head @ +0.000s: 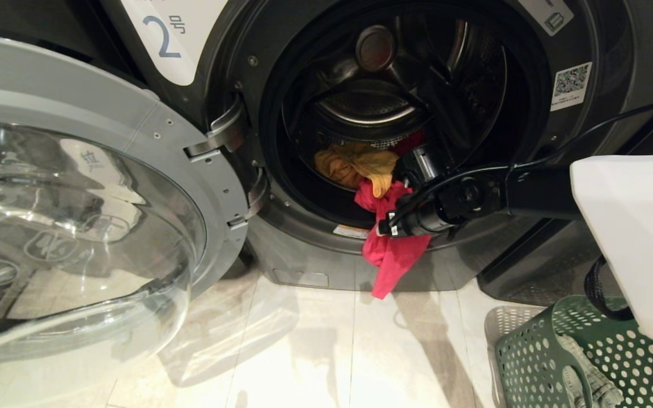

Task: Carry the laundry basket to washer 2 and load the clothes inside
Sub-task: Place the clothes into the washing machine

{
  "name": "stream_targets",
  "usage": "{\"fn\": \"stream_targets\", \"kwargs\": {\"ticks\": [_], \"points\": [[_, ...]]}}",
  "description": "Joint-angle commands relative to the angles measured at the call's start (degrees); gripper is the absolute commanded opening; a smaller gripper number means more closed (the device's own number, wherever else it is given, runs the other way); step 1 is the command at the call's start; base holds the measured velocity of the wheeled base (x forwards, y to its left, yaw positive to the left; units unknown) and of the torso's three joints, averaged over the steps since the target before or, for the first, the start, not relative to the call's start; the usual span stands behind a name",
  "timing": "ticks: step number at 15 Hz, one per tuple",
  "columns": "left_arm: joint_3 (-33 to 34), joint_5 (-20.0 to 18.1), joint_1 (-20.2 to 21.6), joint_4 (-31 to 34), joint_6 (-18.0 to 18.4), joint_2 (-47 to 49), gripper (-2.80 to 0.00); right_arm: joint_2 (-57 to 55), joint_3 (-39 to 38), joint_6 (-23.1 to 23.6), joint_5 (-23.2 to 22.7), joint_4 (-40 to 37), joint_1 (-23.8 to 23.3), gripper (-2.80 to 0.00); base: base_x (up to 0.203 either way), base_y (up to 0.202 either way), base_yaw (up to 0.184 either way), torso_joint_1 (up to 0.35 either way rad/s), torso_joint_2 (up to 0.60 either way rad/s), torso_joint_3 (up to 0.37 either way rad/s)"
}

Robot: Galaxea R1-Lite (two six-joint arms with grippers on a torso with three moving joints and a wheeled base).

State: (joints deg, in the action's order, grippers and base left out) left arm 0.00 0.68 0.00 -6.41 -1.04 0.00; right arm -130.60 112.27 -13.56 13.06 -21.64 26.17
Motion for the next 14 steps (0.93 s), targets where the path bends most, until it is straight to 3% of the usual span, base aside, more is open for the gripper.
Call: {"fn": "stream_targets", "kwargs": {"ticks": [1,3,6,11,14], "points": [[2.3,0.0,0.0,-0.1,0.0,0.0,-2.8,1.1,-0.5,-0.1,0.1,0.1,2.0,0.0,0.0,0.0,0.0,0.0,0.0,0.0],[2.3,0.0,0.0,0.0,0.0,0.0,-2.8,0.8,-0.5,-0.2,0.5,1.8,3.8,0.0,0.0,0.0,0.0,0.0,0.0,0.0],[2.3,0.0,0.0,0.0,0.0,0.0,-2.8,-2.4,-0.4,0.5,5.5,8.3,4.8,0.0,0.0,0.0,0.0,0.0,0.0,0.0],[2.3,0.0,0.0,0.0,0.0,0.0,-2.8,-5.2,-0.2,10.8,9.6,15.8,4.7,0.0,0.0,0.0,0.0,0.0,0.0,0.0],[2.3,0.0,0.0,0.0,-0.1,0.0,-2.8,-5.3,-0.1,11.9,10.7,16.8,3.7,0.0,0.0,0.0,0.0,0.0,0.0,0.0]]}}
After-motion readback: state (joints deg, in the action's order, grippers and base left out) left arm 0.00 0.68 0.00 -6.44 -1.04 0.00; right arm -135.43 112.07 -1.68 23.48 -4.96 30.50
